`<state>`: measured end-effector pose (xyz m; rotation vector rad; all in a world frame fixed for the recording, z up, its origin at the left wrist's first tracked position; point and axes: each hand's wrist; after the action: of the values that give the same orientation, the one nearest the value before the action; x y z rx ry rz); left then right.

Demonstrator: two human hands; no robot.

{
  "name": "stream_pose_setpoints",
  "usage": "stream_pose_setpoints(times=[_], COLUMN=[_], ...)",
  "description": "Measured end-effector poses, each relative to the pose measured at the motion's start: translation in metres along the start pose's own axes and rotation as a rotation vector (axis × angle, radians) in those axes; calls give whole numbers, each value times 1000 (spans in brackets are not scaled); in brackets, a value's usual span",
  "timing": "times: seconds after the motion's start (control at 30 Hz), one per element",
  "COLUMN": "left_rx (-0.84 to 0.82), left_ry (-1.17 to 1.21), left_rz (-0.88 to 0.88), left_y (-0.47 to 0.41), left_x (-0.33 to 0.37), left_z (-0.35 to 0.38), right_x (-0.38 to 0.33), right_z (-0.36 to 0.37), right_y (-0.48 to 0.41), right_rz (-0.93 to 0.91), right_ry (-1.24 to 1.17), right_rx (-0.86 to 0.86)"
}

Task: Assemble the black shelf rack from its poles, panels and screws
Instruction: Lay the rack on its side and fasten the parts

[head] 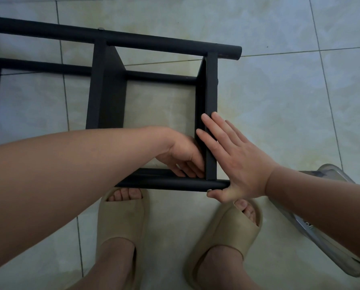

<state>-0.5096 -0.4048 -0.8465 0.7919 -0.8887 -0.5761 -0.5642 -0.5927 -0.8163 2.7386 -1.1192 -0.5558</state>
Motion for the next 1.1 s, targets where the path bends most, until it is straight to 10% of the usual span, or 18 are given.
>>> stream_pose_setpoints(times=[1.1], left_rx=[39], left_ry=[10], left_rz=[23], left_y=[6], left_x=[2], left_z=[-2], right_x=[5], right_z=[-10], right_y=[-12], right_rz=[-86], right_ry=[112], right_rx=[-1])
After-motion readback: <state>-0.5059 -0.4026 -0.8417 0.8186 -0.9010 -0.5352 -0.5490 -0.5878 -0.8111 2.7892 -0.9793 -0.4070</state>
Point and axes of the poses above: each hand's wrist, its own y-axis away from the middle knuckle, its own z-axis out of the palm, x = y × z, and after that the axes turned 5 degrees about -x, right-handed
